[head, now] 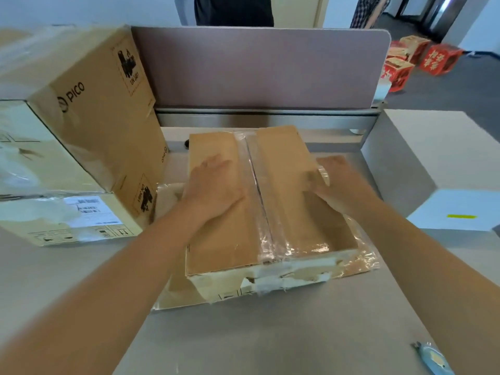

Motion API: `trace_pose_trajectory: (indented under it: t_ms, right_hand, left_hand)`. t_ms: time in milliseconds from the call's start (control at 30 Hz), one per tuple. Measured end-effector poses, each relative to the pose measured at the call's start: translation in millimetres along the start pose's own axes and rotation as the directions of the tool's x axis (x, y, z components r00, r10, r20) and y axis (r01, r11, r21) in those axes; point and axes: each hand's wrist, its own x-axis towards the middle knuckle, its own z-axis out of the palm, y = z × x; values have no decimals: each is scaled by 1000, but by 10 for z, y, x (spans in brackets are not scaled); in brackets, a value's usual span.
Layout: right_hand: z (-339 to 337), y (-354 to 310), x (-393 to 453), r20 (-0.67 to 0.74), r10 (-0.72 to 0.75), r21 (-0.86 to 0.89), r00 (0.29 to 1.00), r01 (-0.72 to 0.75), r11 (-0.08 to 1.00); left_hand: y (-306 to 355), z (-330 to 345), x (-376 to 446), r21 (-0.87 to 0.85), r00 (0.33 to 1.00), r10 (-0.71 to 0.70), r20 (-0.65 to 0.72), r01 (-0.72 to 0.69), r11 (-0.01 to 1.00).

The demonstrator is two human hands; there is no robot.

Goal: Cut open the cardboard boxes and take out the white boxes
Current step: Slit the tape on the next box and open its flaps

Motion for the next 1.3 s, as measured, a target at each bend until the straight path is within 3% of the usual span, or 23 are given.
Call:
trace_pose_trajectory:
  t_ms: [100, 200, 300, 433, 467, 533, 667, 900, 1100, 1300]
  right_hand:
    - [-113, 141, -418, -59, 16, -87, 998, -21, 996]
    - [-168, 350, -880, -101, 114, -124, 988, -126, 984]
    - [-169, 627, -1330, -121, 221, -138, 968, -236, 962]
    - [-18, 985, -1842, -95, 363, -170, 927, -375, 912]
    - [50, 1067, -1935, -75, 393, -169, 916, -400, 901]
    - [211, 1235, -2077, -23, 437, -172, 899, -434, 884]
    - [553, 1539, -2248, 59, 484, -135, 873, -473, 870]
    - [971, 1853, -2389, 18, 468, -53, 883, -467, 883]
    - [778, 1831, -2357, 7, 463, 101, 886, -461, 882]
    - [217, 1635, -2204, -111, 472, 362, 875, -407, 839]
  left_hand:
    - [365, -50, -255, 4, 962, 253, 104, -254, 967]
    - [734, 8, -546, 73, 870, 452, 198, -472, 878]
    - [1051, 210, -773, 85, 790, 544, 284, -586, 806]
    - [1411, 493, -1093, 84, 628, 747, 218, -775, 626]
    - [1470, 576, -1162, 115, 611, 744, 269, -788, 605]
    - [1534, 797, -1253, 175, 600, 695, 396, -792, 584]
    - [1617, 1199, -1386, 101, 559, 659, 504, -795, 598]
    - [1618, 1695, -1529, 79, 526, 587, 616, -783, 617]
    - [1716, 1557, -1499, 114, 564, 598, 570, -775, 622]
    - [1944, 976, -1361, 210, 634, 640, 434, -762, 612]
